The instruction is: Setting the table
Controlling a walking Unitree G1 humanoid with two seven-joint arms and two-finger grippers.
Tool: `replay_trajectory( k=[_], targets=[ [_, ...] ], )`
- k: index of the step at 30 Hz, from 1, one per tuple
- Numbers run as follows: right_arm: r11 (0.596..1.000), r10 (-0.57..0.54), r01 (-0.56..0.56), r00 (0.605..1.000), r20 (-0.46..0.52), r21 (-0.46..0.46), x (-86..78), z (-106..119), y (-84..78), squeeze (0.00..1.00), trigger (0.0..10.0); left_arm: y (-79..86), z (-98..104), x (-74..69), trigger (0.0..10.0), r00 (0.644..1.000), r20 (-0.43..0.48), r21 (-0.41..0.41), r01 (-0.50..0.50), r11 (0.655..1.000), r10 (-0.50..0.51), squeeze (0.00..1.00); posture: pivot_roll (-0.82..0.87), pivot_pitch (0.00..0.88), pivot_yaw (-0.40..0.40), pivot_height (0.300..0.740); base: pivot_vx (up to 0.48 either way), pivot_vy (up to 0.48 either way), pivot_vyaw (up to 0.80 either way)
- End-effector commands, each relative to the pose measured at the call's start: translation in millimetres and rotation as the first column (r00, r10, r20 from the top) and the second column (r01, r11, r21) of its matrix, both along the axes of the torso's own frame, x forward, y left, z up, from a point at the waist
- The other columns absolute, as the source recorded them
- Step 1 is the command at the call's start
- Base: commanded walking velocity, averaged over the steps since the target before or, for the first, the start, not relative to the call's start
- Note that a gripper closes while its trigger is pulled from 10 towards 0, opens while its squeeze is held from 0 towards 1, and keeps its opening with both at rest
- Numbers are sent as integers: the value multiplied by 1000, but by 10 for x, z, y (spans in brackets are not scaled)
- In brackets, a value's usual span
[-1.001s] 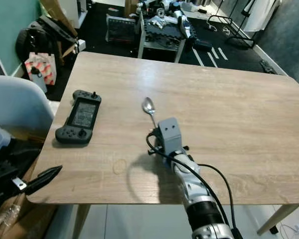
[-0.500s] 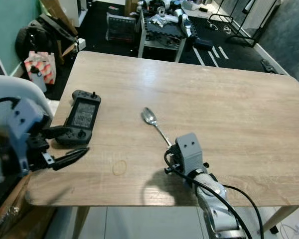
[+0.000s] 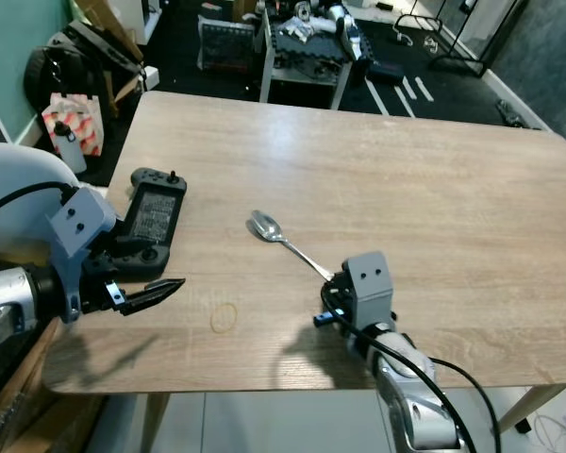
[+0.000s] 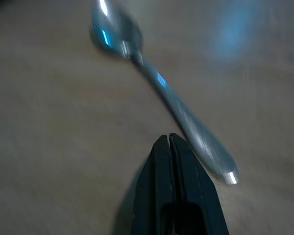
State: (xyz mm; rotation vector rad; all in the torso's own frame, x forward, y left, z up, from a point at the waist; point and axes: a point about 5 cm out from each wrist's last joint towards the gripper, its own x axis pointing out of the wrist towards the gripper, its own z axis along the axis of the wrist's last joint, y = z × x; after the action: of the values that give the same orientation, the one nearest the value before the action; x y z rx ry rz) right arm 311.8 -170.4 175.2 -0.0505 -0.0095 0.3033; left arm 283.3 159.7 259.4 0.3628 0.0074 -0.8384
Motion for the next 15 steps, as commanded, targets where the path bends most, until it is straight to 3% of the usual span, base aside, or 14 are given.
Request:
replay_trajectory(
  k=[1, 3, 7, 10, 15],
  targets=[
    [998, 56, -57, 998, 29, 39, 16, 29, 110, 1000, 10000, -21, -26, -48, 10000, 1000, 4, 15, 20, 1000, -20, 0, 260, 214, -25, 740, 0, 0, 0],
    [998, 56, -57, 998, 29, 39, 16, 29, 110, 1000, 10000, -21, -26, -48, 10000, 1000, 4, 15, 20, 1000, -20, 0, 260, 214, -25, 740, 0, 0, 0],
    [989, 124, -127, 991, 47, 77, 189, 65, 332, 1000, 10000, 13, -31, -52, 10000, 1000, 13, 20, 13, 1000, -13, 0, 271, 213, -23, 740, 0, 0, 0],
    [989, 128, -131, 991, 46, 67, 271, 54, 397, 1000, 10000, 24, -31, -56, 10000, 1000, 13, 21, 9, 1000, -10, 0, 271, 213, -23, 740, 0, 0, 0],
    [997, 74, -75, 997, 20, 36, 412, -1, 402, 1000, 10000, 35, -31, -75, 10000, 1000, 13, 22, 4, 1000, -4, 0, 288, 214, -25, 740, 0, 0, 0]
  ],
)
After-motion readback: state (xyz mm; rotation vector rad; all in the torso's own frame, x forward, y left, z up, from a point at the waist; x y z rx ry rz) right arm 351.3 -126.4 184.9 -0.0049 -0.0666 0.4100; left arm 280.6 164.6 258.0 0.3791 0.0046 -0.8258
